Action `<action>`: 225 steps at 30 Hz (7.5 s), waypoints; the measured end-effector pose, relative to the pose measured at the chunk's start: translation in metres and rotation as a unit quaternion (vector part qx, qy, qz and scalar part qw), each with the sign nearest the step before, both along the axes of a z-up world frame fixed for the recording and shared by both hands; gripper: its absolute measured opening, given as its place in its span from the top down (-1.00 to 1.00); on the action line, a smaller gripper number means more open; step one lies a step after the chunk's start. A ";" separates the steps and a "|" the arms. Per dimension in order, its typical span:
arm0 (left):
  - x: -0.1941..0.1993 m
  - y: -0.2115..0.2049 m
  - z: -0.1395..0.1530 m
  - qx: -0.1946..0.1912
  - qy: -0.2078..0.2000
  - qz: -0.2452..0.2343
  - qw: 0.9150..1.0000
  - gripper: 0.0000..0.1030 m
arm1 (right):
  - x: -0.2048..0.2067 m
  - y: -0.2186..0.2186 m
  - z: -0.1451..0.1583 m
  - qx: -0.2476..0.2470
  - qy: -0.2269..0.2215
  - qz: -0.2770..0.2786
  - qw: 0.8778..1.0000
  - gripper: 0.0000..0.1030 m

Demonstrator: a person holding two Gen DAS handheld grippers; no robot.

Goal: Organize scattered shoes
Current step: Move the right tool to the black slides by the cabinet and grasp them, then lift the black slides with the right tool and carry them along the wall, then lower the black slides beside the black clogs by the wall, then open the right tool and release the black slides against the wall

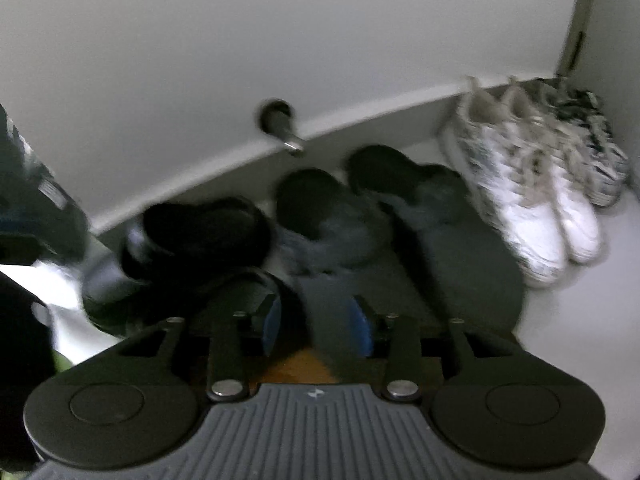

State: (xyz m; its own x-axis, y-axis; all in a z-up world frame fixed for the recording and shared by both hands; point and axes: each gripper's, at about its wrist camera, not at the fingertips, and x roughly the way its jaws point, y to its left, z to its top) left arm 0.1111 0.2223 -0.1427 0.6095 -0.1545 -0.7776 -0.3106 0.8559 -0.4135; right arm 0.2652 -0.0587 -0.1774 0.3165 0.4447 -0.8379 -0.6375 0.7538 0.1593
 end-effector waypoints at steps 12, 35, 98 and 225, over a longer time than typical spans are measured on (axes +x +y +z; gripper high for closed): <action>-0.012 0.000 -0.015 -0.066 -0.042 0.079 0.994 -0.91 | 0.009 0.038 -0.019 0.036 0.171 -0.102 0.979 -0.12; -0.048 -0.033 0.004 -0.032 -0.116 0.097 0.988 -0.91 | -0.020 0.108 -0.075 0.036 0.236 0.023 0.971 0.60; -0.055 -0.021 0.002 -0.025 -0.154 0.151 0.976 -0.95 | 0.054 0.116 -0.088 0.082 0.382 -0.119 0.913 0.26; -0.030 -0.001 -0.044 -0.037 -0.003 0.194 0.980 -0.99 | -0.052 0.099 -0.080 -0.141 0.042 0.149 0.978 -0.83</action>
State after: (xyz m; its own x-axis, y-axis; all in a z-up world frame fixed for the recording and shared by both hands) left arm 0.0807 0.2217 -0.1864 0.6380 0.0341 -0.7693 -0.6049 0.6405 -0.4732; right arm 0.2131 0.0405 -0.2572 0.1321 0.2544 -0.9580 -0.8292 0.5579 0.0338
